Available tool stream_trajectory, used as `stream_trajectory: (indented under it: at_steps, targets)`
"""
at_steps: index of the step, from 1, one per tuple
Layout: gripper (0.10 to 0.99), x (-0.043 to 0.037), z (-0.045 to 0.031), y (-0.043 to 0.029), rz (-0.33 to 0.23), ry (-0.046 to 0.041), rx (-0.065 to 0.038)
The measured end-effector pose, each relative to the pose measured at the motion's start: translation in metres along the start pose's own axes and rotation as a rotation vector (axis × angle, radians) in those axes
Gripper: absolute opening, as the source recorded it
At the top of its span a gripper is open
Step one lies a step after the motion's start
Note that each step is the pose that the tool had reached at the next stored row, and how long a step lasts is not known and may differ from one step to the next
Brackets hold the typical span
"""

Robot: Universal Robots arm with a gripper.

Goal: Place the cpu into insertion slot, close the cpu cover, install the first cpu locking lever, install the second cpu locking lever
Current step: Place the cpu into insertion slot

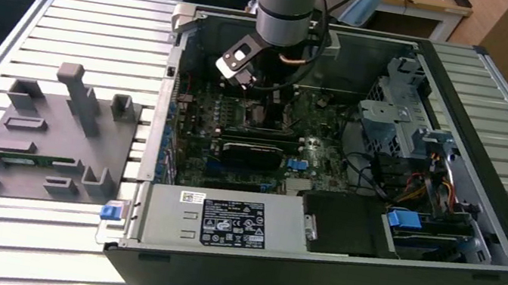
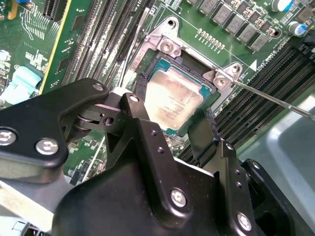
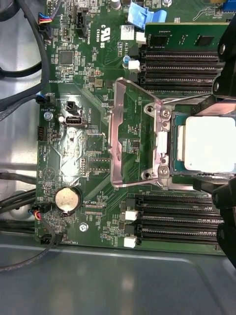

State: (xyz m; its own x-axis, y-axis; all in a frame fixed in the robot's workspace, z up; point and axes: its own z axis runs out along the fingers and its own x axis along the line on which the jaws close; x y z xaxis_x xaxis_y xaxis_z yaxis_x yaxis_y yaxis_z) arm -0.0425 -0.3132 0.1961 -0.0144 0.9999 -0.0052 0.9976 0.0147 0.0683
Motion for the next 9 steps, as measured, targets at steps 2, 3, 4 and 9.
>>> stream_trajectory:
  at_steps: [2,3,4,9]
  targets:
    - [0.612,0.0,-0.0027,0.0002,0.0,0.0001,0.001]
    - [0.612,0.0,-0.0041,0.0003,0.0,0.0002,0.001]
    - [0.612,0.0,-0.0053,0.0005,0.0,0.0005,0.003]
    - [0.533,-0.0013,-0.0071,0.002,0.0,0.0086,0.013]
